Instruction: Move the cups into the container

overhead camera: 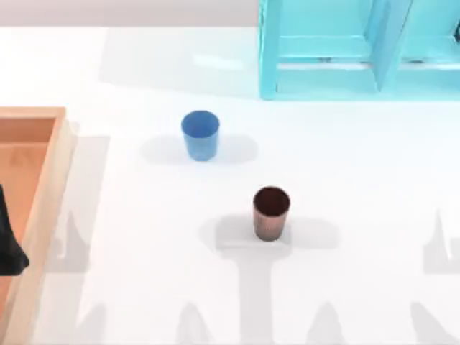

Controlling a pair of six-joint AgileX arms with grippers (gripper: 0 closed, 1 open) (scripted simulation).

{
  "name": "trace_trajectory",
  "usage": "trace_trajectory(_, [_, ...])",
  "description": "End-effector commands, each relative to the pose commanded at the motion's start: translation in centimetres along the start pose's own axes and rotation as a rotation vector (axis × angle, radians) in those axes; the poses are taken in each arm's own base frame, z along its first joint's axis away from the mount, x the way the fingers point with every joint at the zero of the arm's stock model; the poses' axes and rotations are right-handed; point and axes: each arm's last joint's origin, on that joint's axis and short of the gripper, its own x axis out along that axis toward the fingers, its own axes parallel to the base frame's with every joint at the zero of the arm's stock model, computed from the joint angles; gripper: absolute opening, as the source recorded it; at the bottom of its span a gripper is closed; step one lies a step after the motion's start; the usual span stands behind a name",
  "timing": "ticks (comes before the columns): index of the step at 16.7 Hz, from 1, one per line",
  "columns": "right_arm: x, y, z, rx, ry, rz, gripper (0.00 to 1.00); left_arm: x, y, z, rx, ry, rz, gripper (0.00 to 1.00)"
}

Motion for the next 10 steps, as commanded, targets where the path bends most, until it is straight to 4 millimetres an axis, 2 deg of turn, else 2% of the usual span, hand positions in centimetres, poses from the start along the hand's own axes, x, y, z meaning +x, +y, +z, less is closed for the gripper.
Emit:
trace_trajectory(3, [0.0, 0.0, 0.0, 0.000, 0.000, 0.000, 1.00, 0.0, 0.0, 0.2, -0.003, 0.004, -0.004, 1.00])
trace_trajectory(5, [0.0, 0.0, 0.0, 0.000, 0.000, 0.000, 1.00, 0.0, -0.2, 1.2, -0.015, 0.026, -0.026, 1.00])
trace_trajectory(7, [0.0, 0.0, 0.0, 0.000, 0.000, 0.000, 1.00, 0.0, -0.6, 3.1, -0.039, 0.069, -0.062, 1.00])
trace_trajectory(10, [0.0, 0.0, 0.0, 0.000, 0.000, 0.000, 1.00, 0.6, -1.4, 7.0, -0.085, 0.172, -0.131, 1.00])
